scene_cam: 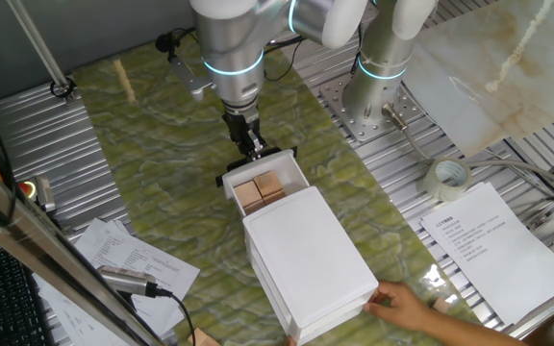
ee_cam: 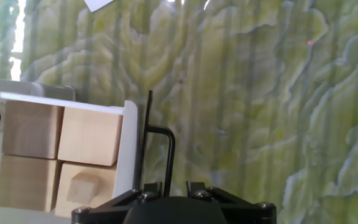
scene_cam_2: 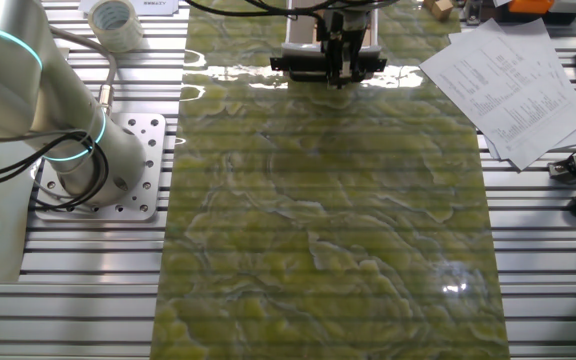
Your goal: Take something out of a drawer
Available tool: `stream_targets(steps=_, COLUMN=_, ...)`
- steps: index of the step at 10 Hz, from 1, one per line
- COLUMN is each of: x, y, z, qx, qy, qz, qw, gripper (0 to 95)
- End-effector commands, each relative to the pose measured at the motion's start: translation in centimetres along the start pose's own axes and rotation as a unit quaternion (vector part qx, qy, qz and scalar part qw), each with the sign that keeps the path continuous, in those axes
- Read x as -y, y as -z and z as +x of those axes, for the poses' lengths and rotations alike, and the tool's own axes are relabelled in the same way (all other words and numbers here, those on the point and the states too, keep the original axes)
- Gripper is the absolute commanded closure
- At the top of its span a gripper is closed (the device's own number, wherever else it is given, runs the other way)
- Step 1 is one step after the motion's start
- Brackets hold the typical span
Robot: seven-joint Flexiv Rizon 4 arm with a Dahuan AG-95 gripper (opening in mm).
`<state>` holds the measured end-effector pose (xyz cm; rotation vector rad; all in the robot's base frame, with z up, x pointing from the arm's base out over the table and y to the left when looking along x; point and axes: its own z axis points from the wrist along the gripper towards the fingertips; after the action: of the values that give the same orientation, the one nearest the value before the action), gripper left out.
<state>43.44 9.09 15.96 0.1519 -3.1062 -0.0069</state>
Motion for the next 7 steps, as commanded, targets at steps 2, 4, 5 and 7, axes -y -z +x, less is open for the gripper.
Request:
stream_targets(steps=2, x=0.28, y=0.14, z=0.24, qx=0.002, qy=0.005, qz=0.002, qw=1.0, gripper=76.0)
stream_targets(steps=4, x=0.31, y=0.12, z=0.19, qx=0.006, qy=0.011, qz=0.007, qw=0.9999, gripper=76.0)
stream_targets(steps=5, x=0.34, y=0.17, z=0.2, qx=0.008, qy=0.016, qz=0.008, qw=0.9998, gripper=76.0)
stream_targets(steps=7, x=0.17, y=0.52, z=0.16, qx=0.016, qy=0.033, qz=0.002, qw=0.9993, gripper=57.0)
